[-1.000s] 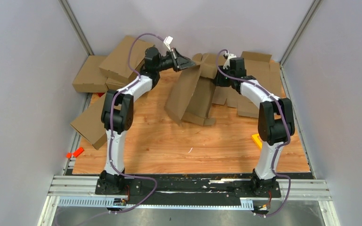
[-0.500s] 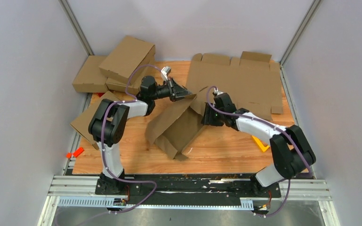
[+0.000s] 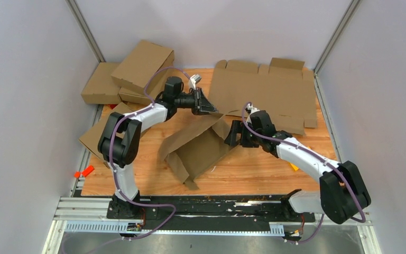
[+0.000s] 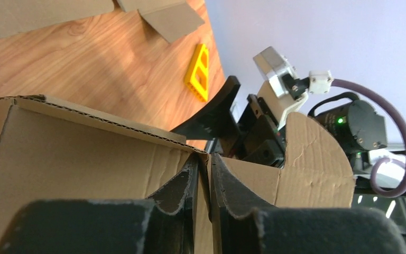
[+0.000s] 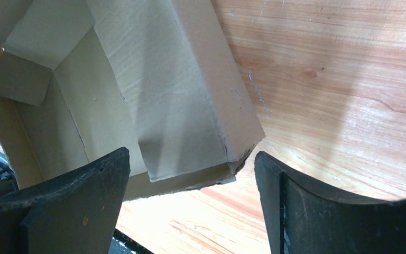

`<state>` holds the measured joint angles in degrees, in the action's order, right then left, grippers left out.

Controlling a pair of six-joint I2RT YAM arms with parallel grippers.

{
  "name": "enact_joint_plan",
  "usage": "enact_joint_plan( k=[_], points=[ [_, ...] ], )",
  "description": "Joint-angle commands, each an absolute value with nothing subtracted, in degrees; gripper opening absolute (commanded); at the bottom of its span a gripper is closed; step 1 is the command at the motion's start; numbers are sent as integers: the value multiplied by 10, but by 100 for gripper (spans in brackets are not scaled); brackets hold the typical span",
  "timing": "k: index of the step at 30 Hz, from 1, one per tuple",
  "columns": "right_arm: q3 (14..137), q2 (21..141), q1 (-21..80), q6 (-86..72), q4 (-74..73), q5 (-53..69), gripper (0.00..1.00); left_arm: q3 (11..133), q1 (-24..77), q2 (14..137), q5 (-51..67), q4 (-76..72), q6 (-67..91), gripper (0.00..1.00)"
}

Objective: Fold the paper box

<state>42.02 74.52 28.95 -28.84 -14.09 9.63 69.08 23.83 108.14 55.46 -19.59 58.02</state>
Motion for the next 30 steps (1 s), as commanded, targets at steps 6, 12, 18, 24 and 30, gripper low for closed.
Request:
enact_joint_plan(
  k=[6,12,18,24,30],
  points=[
    [420,686,263,-211,-166,176,94,794,242,1127,584,37,410,20],
    [463,728,244,-180,-123,158,90,801,242,1133,593,30,420,21],
    [460,816,242,-190,5,218,85,786,242,1130,606,-24,463,21],
    [446,874,272,-174,41,195,78,779,242,1128,617,-74,499,22],
    [443,901,296,-157,7,122,60,784,242,1130,617,-89,512,38]
  ],
)
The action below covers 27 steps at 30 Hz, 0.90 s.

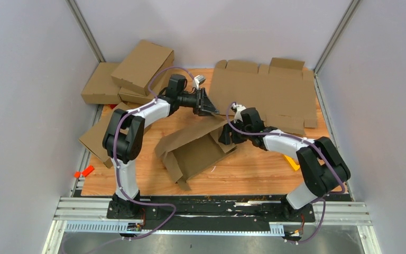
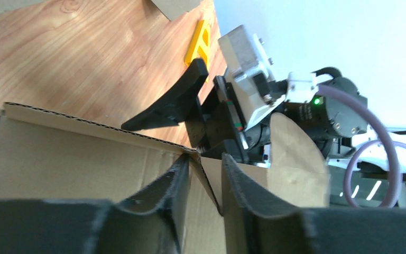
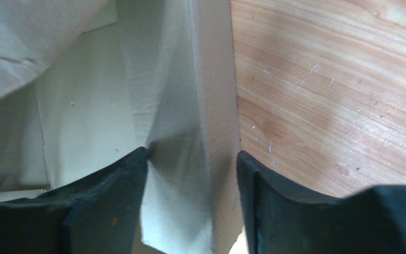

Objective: Fold the paper box

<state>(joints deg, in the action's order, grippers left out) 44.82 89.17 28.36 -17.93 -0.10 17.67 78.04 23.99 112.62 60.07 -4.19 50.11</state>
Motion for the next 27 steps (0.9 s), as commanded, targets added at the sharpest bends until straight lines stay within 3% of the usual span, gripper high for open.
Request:
enact_joint_plan(
  k=[1,9,15,22,27],
  points=[
    [441,902,296,-156,7,115,55,786,242,1129,615,-95,518,42],
    [444,912,313,-145,-15,62,29,848,234,1109,611,-140,569,67],
    [450,912,331,-136,-33,10,14,910,207,1075,610,-107,552,98],
    [458,915,353,-126,-51,-63,12,941,171,970,503,149,333,100],
    [464,916,365,-127,-60,-83,18,931,171,872,353,295,178,100]
  ],
)
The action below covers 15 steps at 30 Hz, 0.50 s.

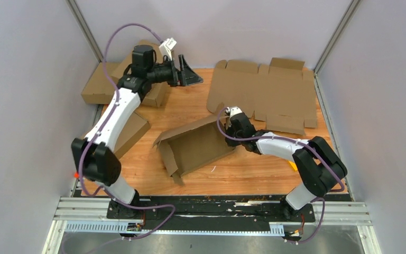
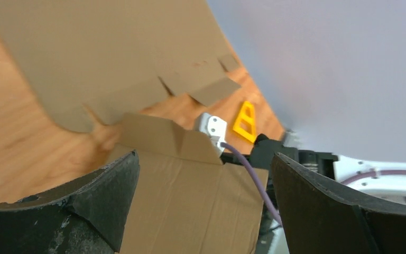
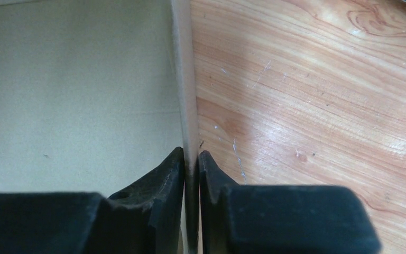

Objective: Fold the paper box

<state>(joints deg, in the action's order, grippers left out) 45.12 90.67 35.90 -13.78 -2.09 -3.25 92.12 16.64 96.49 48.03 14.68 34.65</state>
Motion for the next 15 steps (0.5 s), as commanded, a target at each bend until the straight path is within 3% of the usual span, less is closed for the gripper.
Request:
enact_joint_plan(
  k=[1,10,15],
  points=[
    [466,915,366,-129,-62,-84,19,914,174,849,323,309,154,100],
    [460,906,366,-131,-47,-39,24,762,327,683,114,323,-98,100],
    [461,903,366,-127,-45,-23,24,793,357,732,155,390,-159,100]
  ],
)
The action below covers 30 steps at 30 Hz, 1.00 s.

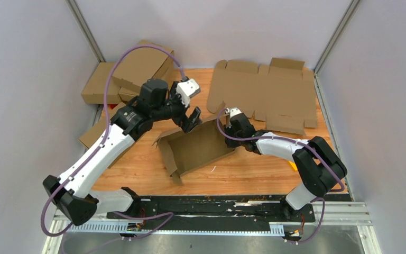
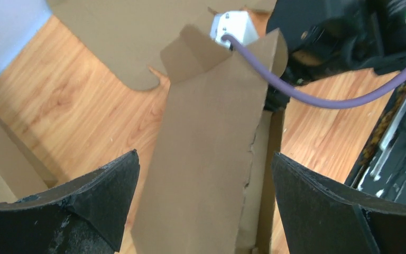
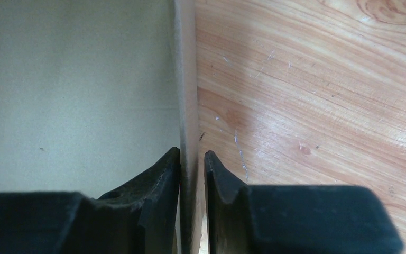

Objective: Fold the paper box

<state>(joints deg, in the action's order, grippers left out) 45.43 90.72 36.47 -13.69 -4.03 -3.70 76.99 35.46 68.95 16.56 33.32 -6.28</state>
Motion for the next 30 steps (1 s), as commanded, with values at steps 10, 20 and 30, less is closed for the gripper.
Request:
enact_joint_plan(
  k=[10,20,30],
  points=[
    [465,904,366,-124,-48,-17,25,819,357,787,216,455,-150,97],
    [463,902,366,-130,-49,-16,26,882,316,836,156,477,-90,8],
    [461,896,366,-131,-51,-16,27,940,246,900,191,468,-35,5]
  ],
)
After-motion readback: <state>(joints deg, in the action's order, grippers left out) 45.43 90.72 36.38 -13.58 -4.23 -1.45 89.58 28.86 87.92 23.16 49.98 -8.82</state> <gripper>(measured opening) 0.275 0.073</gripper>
